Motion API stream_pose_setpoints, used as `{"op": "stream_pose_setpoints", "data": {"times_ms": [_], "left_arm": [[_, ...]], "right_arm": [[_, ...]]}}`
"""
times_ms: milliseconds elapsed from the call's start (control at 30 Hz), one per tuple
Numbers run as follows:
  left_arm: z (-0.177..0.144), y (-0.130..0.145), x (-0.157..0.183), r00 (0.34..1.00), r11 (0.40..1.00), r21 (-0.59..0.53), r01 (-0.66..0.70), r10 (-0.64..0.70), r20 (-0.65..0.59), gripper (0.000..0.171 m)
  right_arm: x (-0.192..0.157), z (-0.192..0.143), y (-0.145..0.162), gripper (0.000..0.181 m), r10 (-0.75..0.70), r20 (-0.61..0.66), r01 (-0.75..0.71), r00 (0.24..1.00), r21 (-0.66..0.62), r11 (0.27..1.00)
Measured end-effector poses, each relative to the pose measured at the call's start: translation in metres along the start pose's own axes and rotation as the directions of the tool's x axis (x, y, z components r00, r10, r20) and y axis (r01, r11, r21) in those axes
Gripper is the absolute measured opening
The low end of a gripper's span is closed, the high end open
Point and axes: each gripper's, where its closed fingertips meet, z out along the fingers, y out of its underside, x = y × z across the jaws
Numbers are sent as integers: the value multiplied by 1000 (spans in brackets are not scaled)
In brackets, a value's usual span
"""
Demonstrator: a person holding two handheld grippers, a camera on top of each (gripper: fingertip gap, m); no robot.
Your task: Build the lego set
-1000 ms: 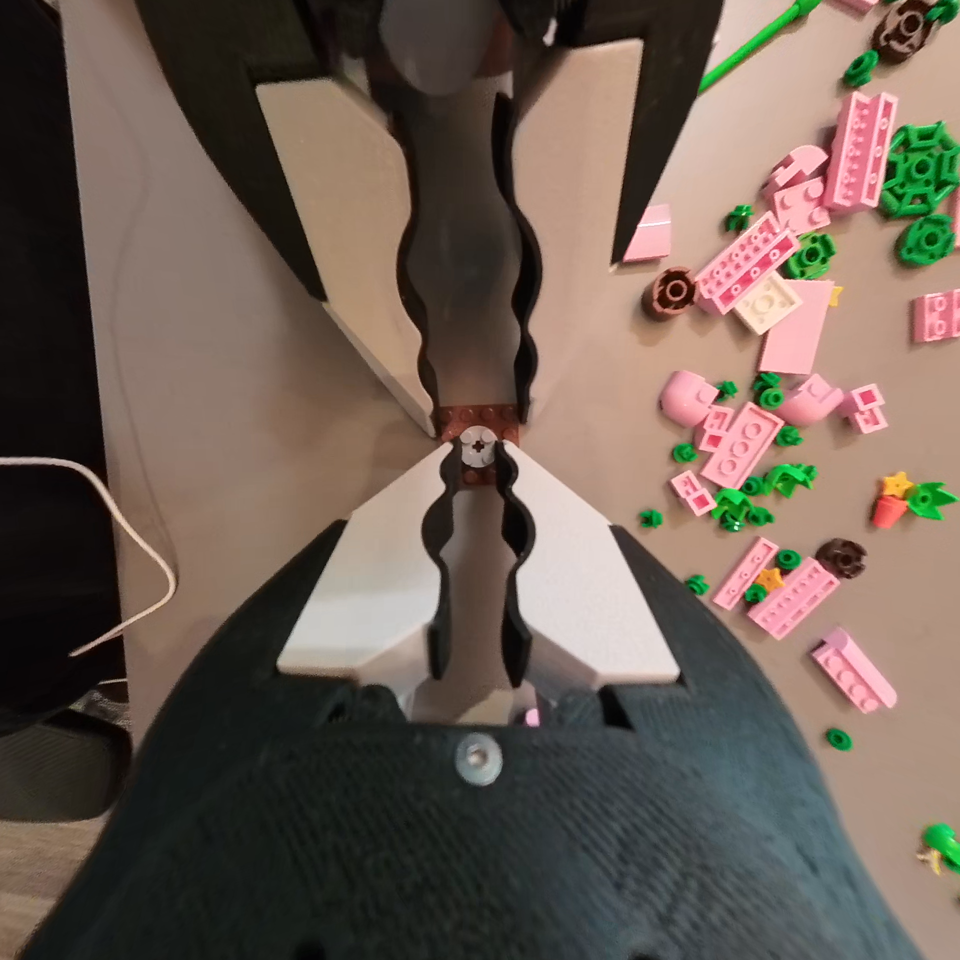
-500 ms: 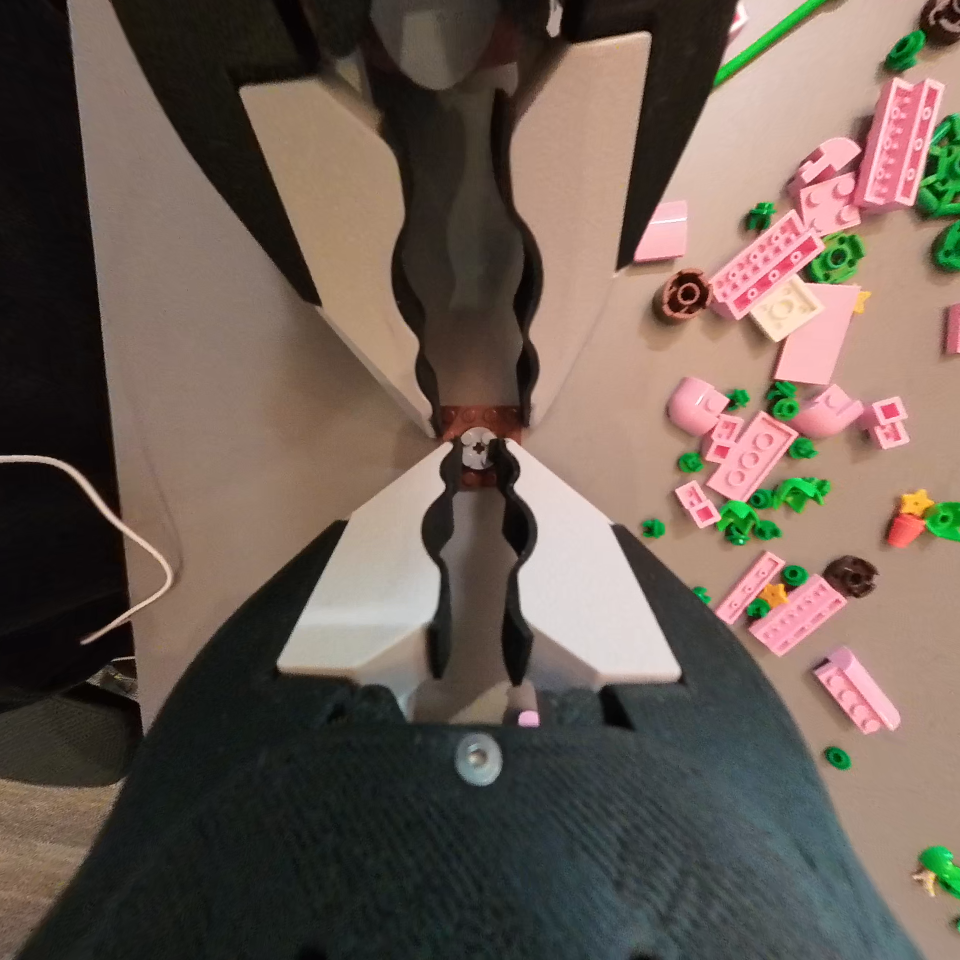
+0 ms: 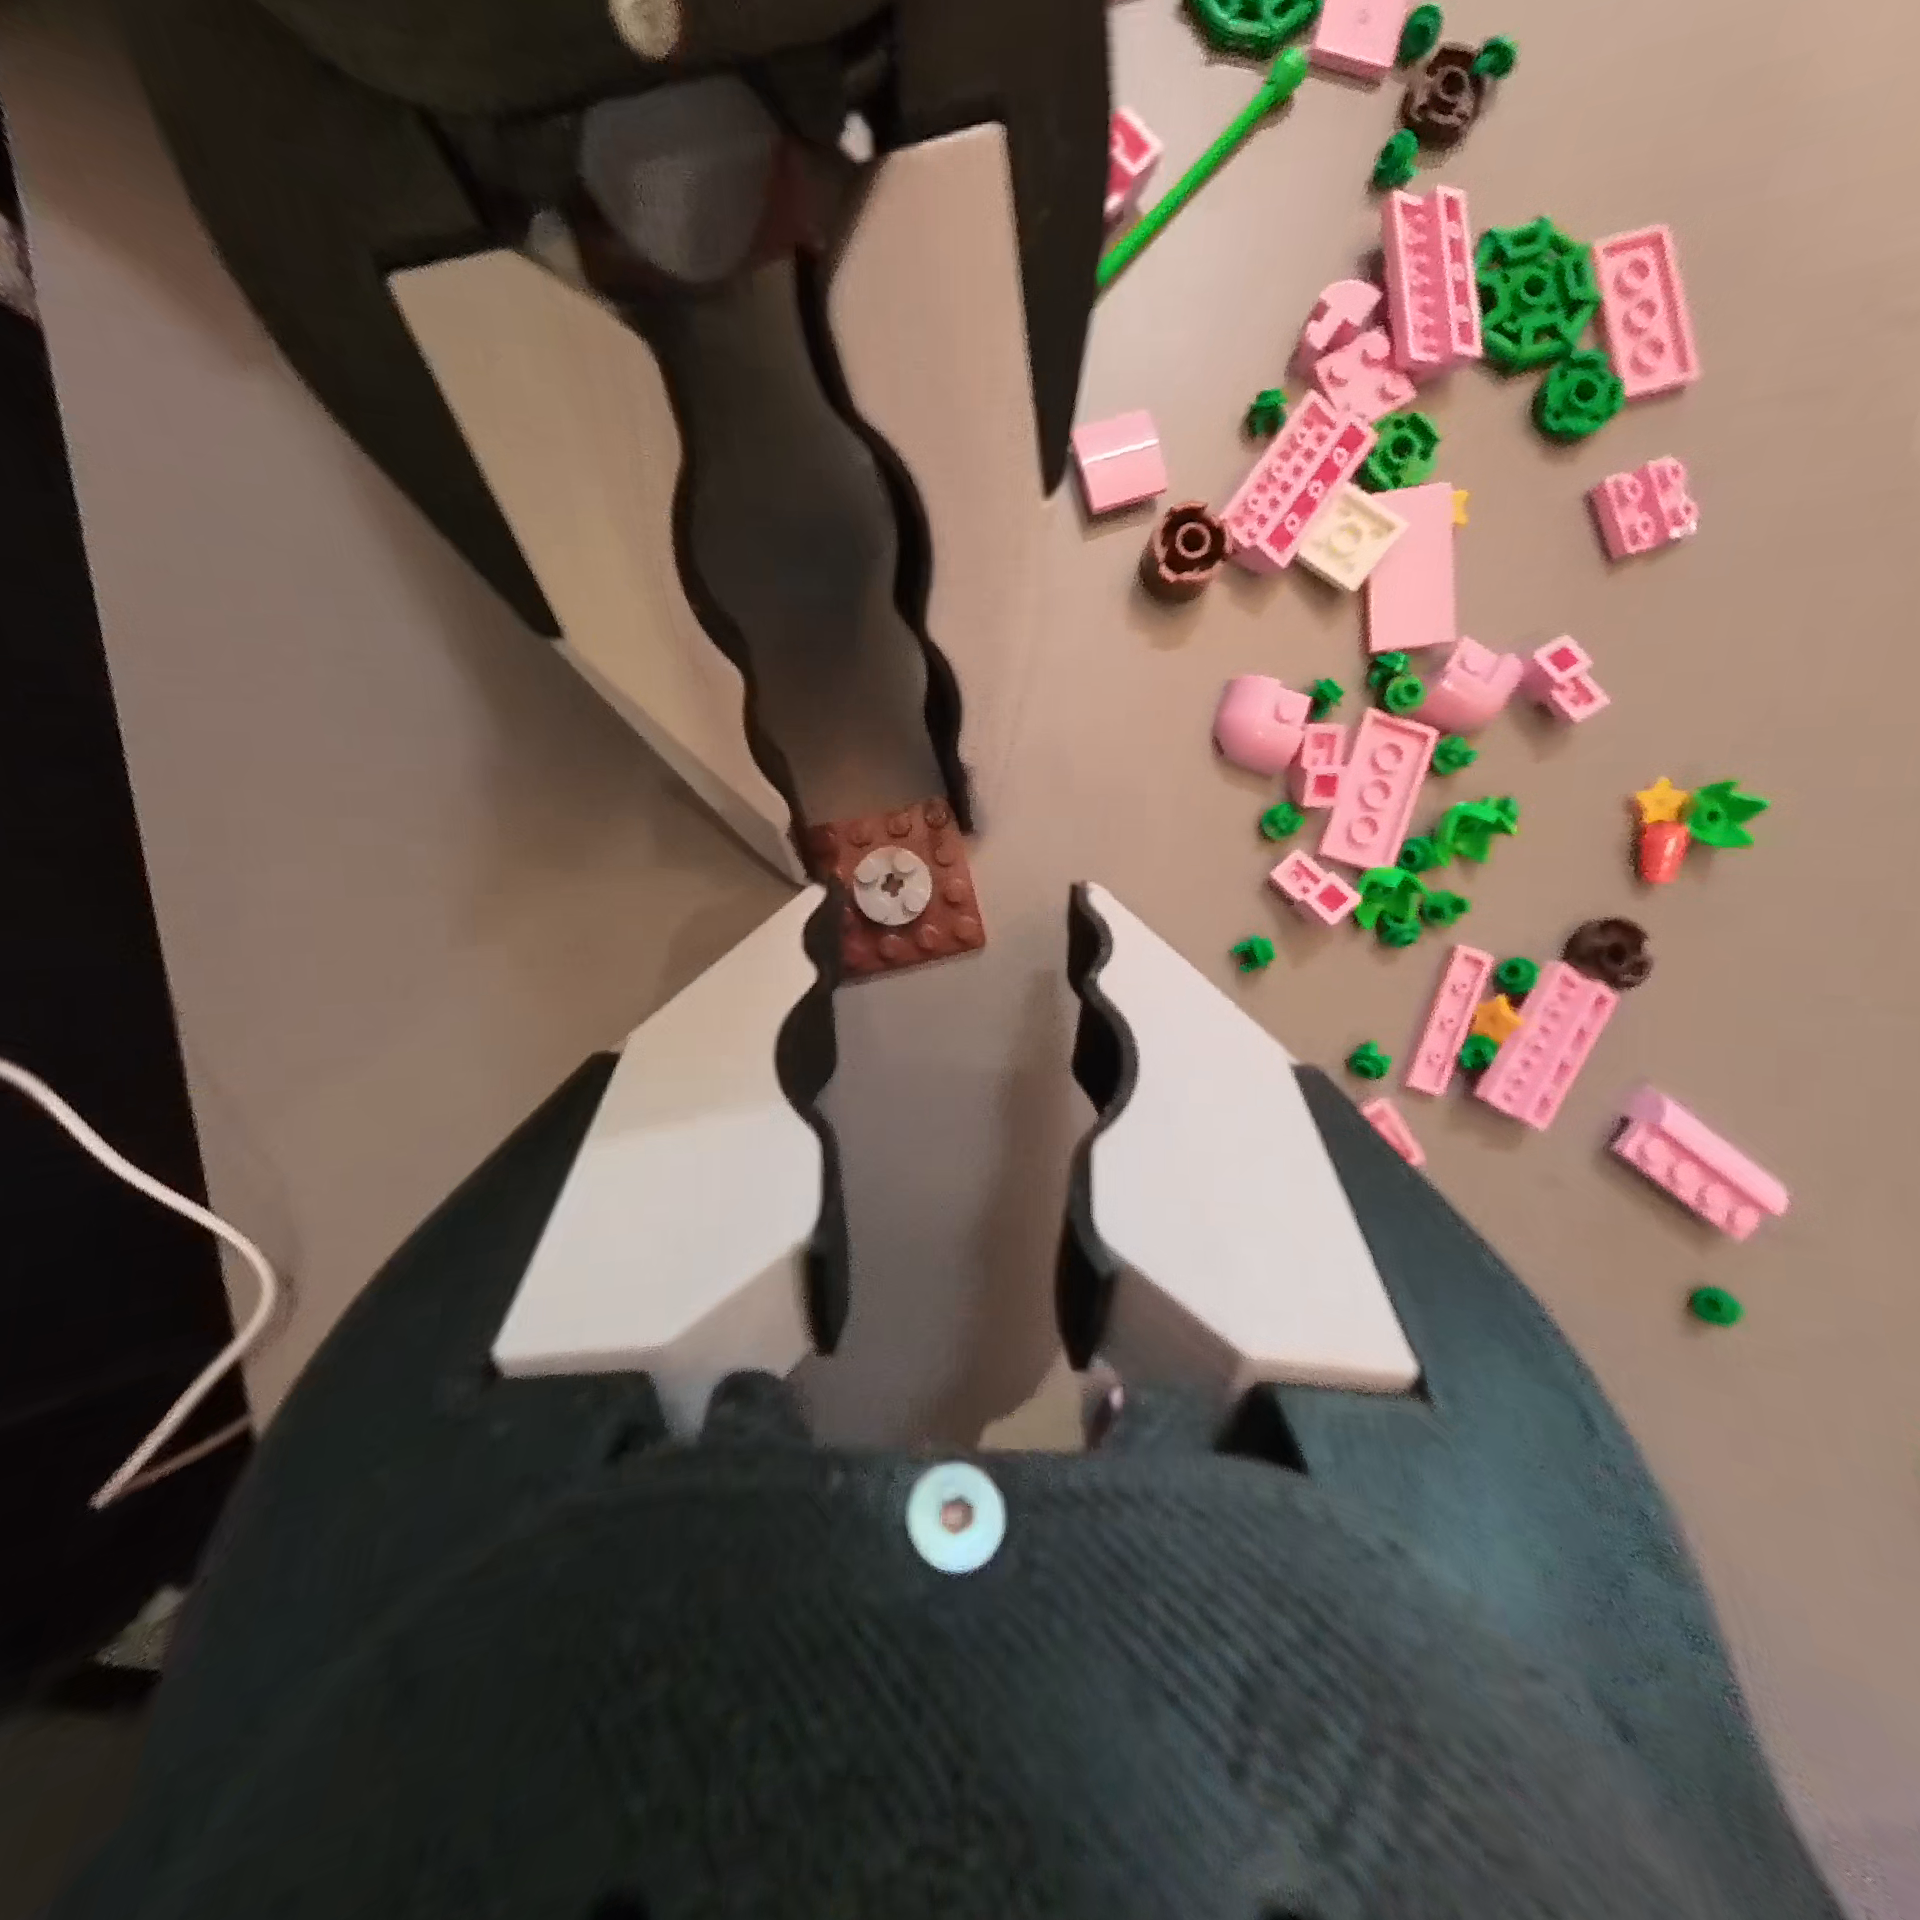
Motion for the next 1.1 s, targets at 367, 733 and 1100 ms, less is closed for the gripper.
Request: {"op": "stream_pose_setpoints", "data": {"times_ms": [367,733,1100], "left_arm": [[-5,1,4,998,1000,17,2,-1,-64,22],[-14,0,1,982,992,50,113,-104,-157,38],[-58,-53,-2,716,759,246,603,-380,-585,9]], "right_arm": [[-22,11,10,62,53,53,-54,997,27,998],[-21,10,9,31,-32,-26,34,999,92,995],[-1,-44,-39,31,-208,-509,366,835,232,901]]}}
